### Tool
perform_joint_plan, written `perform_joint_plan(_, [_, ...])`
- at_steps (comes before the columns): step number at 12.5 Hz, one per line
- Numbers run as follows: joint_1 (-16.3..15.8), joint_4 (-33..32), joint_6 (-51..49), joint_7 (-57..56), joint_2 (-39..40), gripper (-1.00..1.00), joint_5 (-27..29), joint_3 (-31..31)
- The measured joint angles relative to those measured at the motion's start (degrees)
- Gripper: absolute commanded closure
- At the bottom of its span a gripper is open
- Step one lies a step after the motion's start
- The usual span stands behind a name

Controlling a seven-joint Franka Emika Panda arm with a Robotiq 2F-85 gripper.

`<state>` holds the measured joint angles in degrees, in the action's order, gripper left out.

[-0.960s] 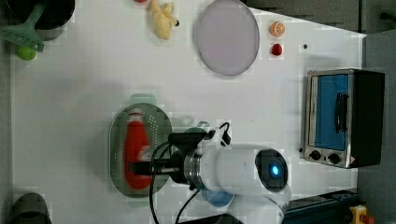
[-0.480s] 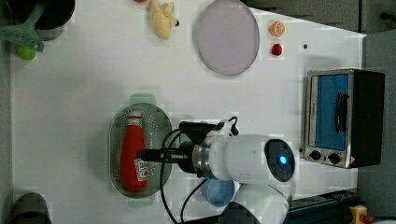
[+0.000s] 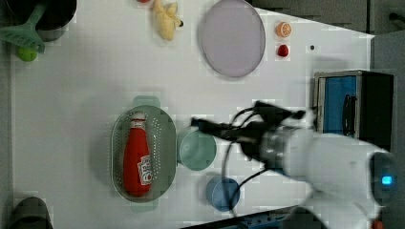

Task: Pick Ketchup from the table and place it in strainer.

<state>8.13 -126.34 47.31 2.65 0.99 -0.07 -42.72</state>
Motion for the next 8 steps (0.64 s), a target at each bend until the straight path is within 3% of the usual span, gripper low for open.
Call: perform_joint_plan(8, [7.13, 6.94, -27.29, -0.41, -16.02, -1.00, 1.19, 23.02])
